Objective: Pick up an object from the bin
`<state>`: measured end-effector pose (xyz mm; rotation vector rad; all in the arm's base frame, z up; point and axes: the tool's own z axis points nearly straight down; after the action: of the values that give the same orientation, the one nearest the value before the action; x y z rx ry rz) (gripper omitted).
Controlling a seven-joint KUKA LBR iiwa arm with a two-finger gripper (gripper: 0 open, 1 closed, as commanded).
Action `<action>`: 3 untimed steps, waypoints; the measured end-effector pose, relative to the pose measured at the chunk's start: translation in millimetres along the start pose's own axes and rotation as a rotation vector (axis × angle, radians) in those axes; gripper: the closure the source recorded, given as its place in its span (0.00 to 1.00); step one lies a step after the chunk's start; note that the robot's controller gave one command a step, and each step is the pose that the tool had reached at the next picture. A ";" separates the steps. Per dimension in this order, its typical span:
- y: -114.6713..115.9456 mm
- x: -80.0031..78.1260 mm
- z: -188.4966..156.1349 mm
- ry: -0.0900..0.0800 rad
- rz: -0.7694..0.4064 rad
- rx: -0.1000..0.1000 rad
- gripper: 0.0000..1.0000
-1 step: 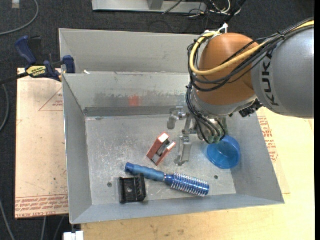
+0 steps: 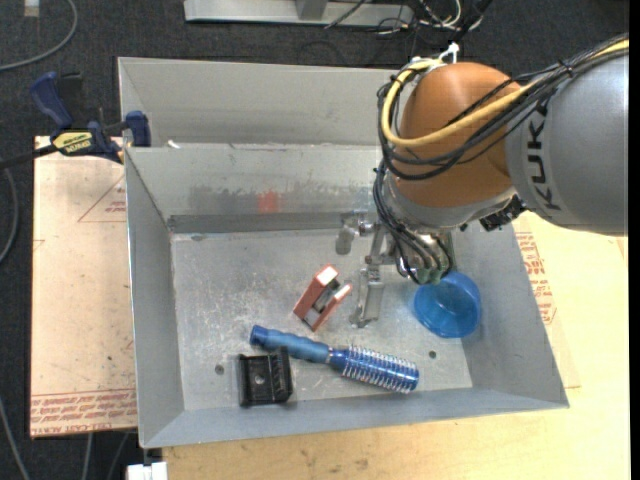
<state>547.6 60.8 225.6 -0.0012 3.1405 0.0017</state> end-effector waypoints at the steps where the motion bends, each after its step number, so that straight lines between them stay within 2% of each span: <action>1: -20.0 23.8 69.2 -0.001 -0.059 0.000 0.00; 2: -39.2 65.3 73.1 0.010 -0.039 -0.001 0.00; 3: -34.3 64.4 76.1 -0.002 -0.053 -0.001 0.00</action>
Offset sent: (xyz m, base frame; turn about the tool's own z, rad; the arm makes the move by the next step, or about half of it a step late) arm -0.0668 -0.0427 -0.0656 -0.0366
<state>483.3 26.5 149.4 -0.0849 3.1377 0.0029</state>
